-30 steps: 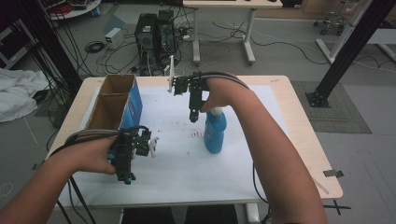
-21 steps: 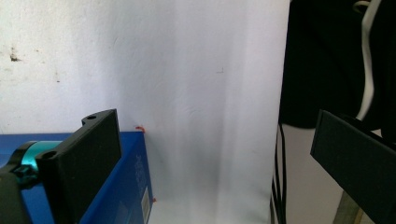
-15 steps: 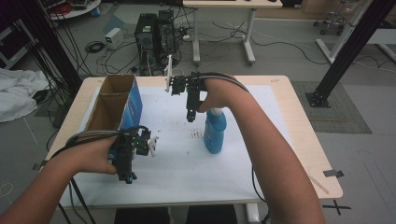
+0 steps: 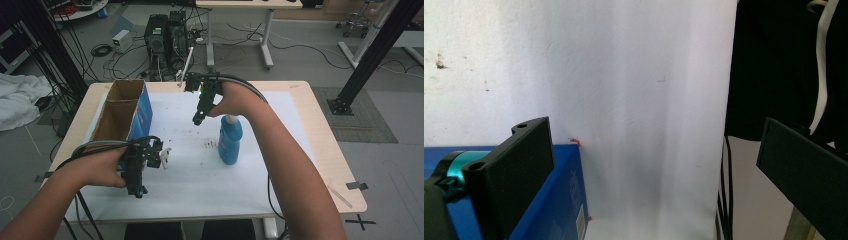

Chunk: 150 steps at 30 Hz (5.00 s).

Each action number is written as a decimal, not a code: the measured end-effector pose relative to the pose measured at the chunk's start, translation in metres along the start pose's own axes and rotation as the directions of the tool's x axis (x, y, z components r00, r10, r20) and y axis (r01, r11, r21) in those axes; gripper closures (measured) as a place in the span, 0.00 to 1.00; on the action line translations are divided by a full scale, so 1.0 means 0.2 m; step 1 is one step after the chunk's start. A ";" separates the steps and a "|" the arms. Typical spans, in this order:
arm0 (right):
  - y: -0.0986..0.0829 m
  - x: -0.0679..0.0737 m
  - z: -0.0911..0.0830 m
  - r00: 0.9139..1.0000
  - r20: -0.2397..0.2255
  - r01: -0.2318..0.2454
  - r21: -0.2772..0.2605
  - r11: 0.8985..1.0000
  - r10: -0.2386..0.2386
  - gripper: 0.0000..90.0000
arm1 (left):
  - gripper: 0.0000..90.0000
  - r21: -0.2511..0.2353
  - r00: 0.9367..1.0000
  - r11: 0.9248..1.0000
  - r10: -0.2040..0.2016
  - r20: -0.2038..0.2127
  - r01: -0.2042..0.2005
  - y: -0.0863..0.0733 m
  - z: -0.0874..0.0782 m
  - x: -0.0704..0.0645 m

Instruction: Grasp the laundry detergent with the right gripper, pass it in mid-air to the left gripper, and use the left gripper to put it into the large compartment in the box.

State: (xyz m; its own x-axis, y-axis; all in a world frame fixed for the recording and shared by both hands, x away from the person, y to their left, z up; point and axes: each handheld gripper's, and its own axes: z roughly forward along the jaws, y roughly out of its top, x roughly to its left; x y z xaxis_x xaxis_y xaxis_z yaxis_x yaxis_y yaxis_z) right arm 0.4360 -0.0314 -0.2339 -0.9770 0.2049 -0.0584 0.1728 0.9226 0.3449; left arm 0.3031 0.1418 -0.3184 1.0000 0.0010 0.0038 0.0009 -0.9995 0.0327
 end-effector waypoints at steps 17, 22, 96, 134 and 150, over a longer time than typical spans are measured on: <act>-0.13 -0.07 0.01 0.988 0.026 -0.147 -0.199 0.969 0.155 0.13 | 0.02 -0.009 1.000 1.000 0.015 -0.009 -0.016 0.00 0.01 -0.01; -0.15 -0.08 0.00 0.973 0.060 -0.204 -0.249 0.947 0.225 0.13 | 0.02 -0.012 1.000 1.000 0.016 -0.006 -0.016 0.00 0.01 -0.02; -1.12 0.26 -0.10 0.849 0.104 -0.366 -0.590 0.719 0.518 0.13 | 0.02 -0.008 0.998 0.998 0.067 -0.002 -0.067 0.08 0.03 -0.02; -1.08 0.43 0.34 0.838 0.082 -0.426 -0.520 0.740 0.540 0.13 | 0.02 -0.013 0.997 0.997 0.072 -0.011 -0.073 0.06 0.02 -0.04; -0.99 0.42 0.47 0.776 0.099 -0.489 -0.529 0.693 0.623 0.13 | 0.02 -0.019 0.997 0.997 0.070 -0.013 -0.070 0.04 0.02 -0.04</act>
State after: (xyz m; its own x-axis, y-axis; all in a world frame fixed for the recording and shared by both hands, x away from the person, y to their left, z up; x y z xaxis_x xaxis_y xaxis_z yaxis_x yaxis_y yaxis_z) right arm 0.3311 -0.1657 -0.3959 -0.6381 0.7661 0.0772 0.5321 0.3663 0.7633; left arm 0.2944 0.1346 -0.3215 0.9975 -0.0688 0.0186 -0.0697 -0.9962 0.0516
